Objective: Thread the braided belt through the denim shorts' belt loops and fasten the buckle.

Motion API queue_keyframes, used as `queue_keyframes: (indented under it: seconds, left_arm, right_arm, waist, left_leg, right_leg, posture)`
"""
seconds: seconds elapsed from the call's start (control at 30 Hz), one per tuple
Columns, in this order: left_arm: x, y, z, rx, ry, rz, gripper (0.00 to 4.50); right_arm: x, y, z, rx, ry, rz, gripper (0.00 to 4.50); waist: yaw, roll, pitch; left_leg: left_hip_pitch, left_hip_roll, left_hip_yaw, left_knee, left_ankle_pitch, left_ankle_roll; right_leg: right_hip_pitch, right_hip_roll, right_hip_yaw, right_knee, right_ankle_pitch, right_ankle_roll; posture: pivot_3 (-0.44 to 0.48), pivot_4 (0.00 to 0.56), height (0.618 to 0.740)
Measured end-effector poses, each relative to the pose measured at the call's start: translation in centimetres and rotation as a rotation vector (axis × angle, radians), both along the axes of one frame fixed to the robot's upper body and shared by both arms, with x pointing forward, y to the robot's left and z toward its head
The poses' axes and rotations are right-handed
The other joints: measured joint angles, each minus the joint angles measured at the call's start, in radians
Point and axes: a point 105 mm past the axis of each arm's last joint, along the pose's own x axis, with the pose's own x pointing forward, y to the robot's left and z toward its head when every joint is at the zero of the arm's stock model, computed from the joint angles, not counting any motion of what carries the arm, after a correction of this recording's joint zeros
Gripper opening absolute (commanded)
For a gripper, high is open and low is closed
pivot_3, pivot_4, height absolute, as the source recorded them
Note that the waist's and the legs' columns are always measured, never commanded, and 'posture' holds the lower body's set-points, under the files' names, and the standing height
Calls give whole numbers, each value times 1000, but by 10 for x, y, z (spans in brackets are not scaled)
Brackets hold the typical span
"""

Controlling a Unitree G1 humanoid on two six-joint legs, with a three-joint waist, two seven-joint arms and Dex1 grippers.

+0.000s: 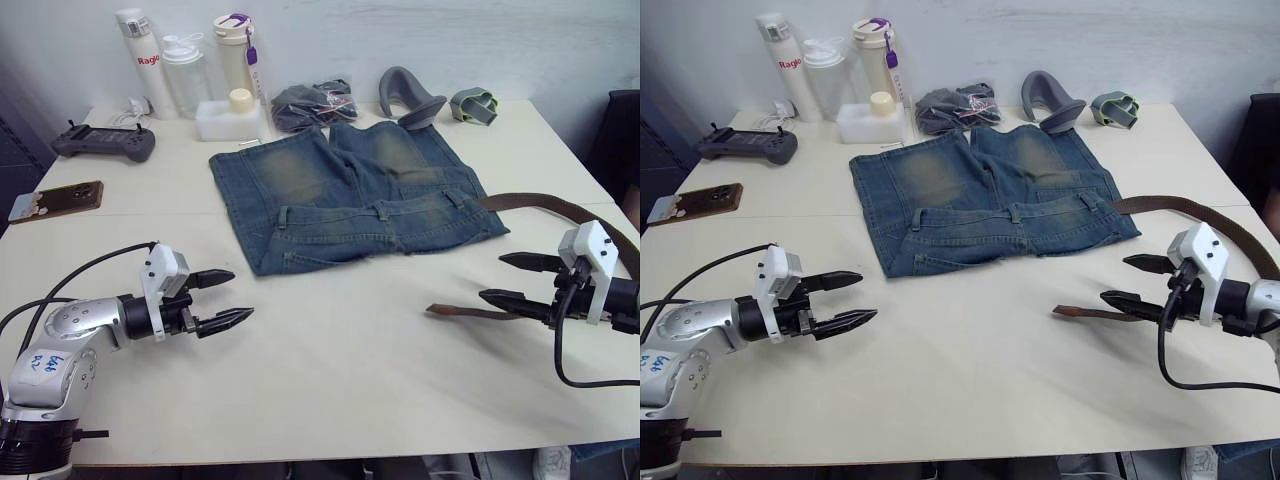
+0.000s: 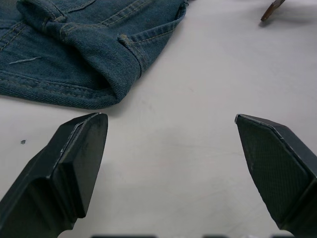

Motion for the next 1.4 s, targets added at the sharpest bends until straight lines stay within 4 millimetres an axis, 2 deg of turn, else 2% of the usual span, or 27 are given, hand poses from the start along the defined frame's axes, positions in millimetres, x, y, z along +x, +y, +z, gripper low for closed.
queue_keyframes:
  seconds: [0.1,0.27,0.4,0.7,0.8,0.9,0.97,1.1,1.17,1.3,1.4]
  left_arm:
    - [0,0,2,-12,4,-2,4500]
    - [8,1,15,-61,-20,-6,4500]
    - [16,-5,20,-95,-52,-11,4500]
    - [20,-11,23,-118,-65,-27,4500]
    - [18,-14,23,-134,-52,-57,4500]
    - [12,-22,30,-156,-39,-150,4500]
    - [4,-30,40,-162,-16,-279,4500]
    - [-1,-50,59,-108,-22,-500,4500]
    - [-1,-59,58,-68,-10,-561,4500]
    - [-3,-69,50,-11,20,-611,4500]
    - [-2,-72,49,10,-1,-611,4500]
  right_arm:
    - [1,0,1,7,-6,-3,4372]
    - [3,0,4,19,-16,-7,4372]
    - [5,-5,3,26,-20,-36,4372]
    - [5,-17,4,53,-22,-122,4372]
    - [2,-19,10,73,-31,-139,4372]
    - [-3,-13,17,88,-35,-106,4372]
    - [-13,-4,20,54,25,-55,4372]
    - [-34,26,31,-53,92,99,4372]
    - [-38,35,29,-139,97,143,4372]
    - [-33,41,22,-209,100,158,4372]
    - [-30,38,10,-294,144,159,4372]
  waist:
    - [0,0,0]
    - [0,0,0]
    - [1,0,0]
    - [0,0,0]
    - [1,0,0]
    - [2,0,0]
    - [3,1,0]
    - [3,1,0]
    - [1,1,0]
    - [-2,0,0]
    - [-2,0,0]
  left_leg:
    - [0,0,0,0,0,0]
    - [0,0,0,0,0,0]
    - [0,0,1,1,0,0]
    - [0,0,1,1,0,0]
    - [0,0,1,1,0,0]
    - [0,0,1,1,0,0]
    - [0,0,1,1,0,0]
    - [1,1,0,1,0,0]
    - [1,1,1,1,0,0]
    - [0,0,2,1,-1,1]
    - [1,1,1,0,0,1]
  right_leg:
    - [0,0,0,0,0,0]
    - [0,0,0,0,0,0]
    - [0,0,0,0,1,1]
    - [0,1,1,1,1,3]
    - [0,2,1,1,1,2]
    - [0,4,2,1,1,2]
    - [0,6,2,0,0,1]
    - [1,8,2,-1,0,0]
    - [1,9,2,-2,0,0]
    - [0,8,5,-3,0,1]
    - [0,8,6,-4,0,1]
  posture:
    - [0,150,631]
    - [0,150,631]
    - [0,150,631]
    - [0,150,631]
    - [0,150,631]
    - [0,150,631]
    - [0,150,631]
    - [0,150,631]
    - [0,150,631]
    - [0,150,631]
    - [0,150,631]
